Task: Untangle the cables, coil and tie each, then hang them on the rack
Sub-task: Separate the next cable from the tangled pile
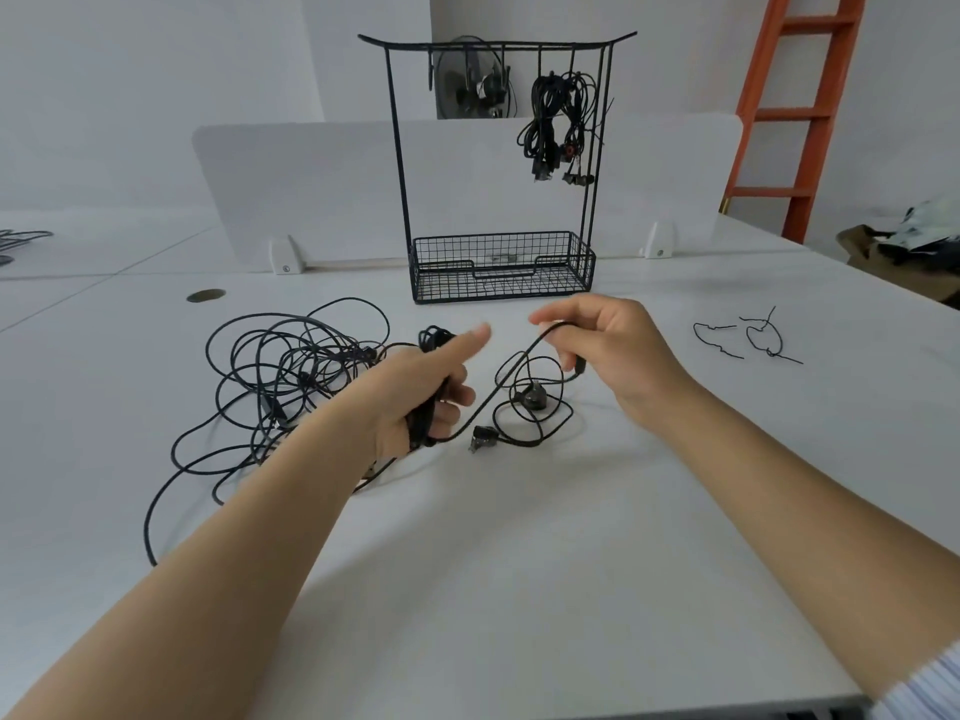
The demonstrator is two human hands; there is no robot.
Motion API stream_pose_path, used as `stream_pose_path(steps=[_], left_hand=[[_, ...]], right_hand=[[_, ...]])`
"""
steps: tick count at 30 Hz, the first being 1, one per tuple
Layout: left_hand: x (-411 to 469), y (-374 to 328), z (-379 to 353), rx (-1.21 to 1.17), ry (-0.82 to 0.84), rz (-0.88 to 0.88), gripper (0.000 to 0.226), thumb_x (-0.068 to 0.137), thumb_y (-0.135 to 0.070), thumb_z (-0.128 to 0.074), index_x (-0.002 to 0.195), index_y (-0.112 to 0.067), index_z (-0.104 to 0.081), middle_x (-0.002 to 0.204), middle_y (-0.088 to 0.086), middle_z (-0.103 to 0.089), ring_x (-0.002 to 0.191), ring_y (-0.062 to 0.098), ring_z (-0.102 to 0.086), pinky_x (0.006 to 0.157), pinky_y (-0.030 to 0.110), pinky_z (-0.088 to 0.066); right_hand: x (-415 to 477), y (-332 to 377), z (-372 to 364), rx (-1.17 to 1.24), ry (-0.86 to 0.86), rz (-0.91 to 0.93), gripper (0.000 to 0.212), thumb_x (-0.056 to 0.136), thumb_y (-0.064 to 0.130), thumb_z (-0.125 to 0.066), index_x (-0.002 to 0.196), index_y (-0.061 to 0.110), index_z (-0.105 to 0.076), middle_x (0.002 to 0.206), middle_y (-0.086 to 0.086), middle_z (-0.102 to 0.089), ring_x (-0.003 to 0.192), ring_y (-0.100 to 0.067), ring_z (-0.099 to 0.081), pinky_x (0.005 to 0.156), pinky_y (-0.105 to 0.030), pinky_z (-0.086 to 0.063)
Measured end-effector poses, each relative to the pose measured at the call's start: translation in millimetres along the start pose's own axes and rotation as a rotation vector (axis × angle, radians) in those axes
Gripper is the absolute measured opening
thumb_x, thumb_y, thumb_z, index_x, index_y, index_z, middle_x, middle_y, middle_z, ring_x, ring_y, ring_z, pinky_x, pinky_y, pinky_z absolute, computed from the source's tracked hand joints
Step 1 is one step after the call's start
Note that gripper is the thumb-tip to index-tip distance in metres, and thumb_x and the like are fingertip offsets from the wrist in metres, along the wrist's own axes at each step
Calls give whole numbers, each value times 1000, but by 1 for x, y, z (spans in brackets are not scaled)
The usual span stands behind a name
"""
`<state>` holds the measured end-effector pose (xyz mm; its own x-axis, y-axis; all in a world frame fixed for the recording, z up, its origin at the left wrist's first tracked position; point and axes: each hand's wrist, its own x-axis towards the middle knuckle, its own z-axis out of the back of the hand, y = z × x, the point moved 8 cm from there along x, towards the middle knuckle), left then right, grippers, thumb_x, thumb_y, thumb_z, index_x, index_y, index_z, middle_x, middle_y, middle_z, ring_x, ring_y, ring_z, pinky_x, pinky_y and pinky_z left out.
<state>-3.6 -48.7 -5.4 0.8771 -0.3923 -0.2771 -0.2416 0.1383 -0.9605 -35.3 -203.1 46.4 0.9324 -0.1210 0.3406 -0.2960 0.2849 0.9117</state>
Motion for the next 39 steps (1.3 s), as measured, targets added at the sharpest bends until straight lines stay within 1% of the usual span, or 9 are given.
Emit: stream_pose_path(steps=[6, 9, 15, 19, 26, 29, 31, 34, 39], left_hand=[[-11, 3, -17, 644, 129, -21, 64, 45, -72, -62, 63, -12, -45, 49, 3, -48, 37, 15, -31, 40, 19, -26], [-13, 13, -26, 823, 212, 3, 56, 74, -64, -57, 49, -18, -36, 42, -1, -35, 39, 17, -28, 44, 23, -25], [-17, 5, -35, 525, 299, -52, 49, 92, -53, -36, 57, -18, -31, 41, -3, -28, 41, 12, -22, 41, 21, -20], [-10, -9, -21, 202, 167, -162, 52, 94, -52, -30, 62, -14, -43, 42, -3, -32, 42, 12, -29, 39, 19, -27], [0, -22, 0, -374, -42, -320, 49, 97, -49, -29, 94, -19, -67, 65, 1, -51, 43, 9, -40, 41, 17, -37], [0, -22, 2, -612, -55, -314, 57, 97, -48, -30, 72, -16, -70, 69, 1, -60, 56, 10, -52, 55, 20, -44], [2, -18, 5, -690, -65, -280, 66, 96, -50, -32, 46, -18, -61, 64, -1, -66, 72, 13, -58, 67, 25, -44], [1, -17, 6, -792, -51, -253, 67, 95, -53, -32, 39, -20, -46, 52, -3, -59, 70, 16, -64, 79, 32, -46], [-2, -11, 3, -718, -55, -100, 49, 94, -49, -41, 56, -19, -33, 39, -6, -28, 31, 10, -28, 40, 13, -35]], right_hand=[[-11, 18, -15, -150, 76, 142, 32, 79, -6, -60, 71, 24, -64, 51, -13, -56, 52, -11, -42, 56, -18, -36], [-11, 12, -23, -296, 132, 135, 31, 81, -3, -59, 71, 26, -63, 44, 6, -38, 43, -7, -31, 46, -12, -28], [-7, -3, -21, -325, 209, 50, 20, 83, 8, -65, 69, 22, -64, 68, -15, -64, 62, -14, -49, 61, -22, -38], [-6, 1, -17, -302, 196, 62, 14, 85, 11, -63, 76, 1, -64, 53, 3, -46, 45, -2, -36, 48, -10, -31], [-10, 6, -28, -374, 215, 83, 30, 90, 20, -57, 77, -6, -56, 46, 10, -32, 42, -6, -29, 44, -17, -25], [-25, 10, -55, -648, 343, 183, 29, 94, 28, -48, 76, 6, -55, 50, 6, -36, 50, -12, -35, 54, -29, -29], [-30, 8, -65, -795, 403, 198, 25, 96, 31, -43, 98, 14, -60, 60, 6, -42, 63, -18, -39, 62, -32, -32], [-27, 4, -57, -896, 388, 137, 29, 96, 31, -43, 123, 29, -54, 74, 3, -51, 80, -19, -46, 67, -28, -33], [-11, -1, -28, -935, 214, 115, 25, 94, 24, -47, 113, 27, -63, 107, 3, -67, 103, -18, -56, 72, -24, -34]])
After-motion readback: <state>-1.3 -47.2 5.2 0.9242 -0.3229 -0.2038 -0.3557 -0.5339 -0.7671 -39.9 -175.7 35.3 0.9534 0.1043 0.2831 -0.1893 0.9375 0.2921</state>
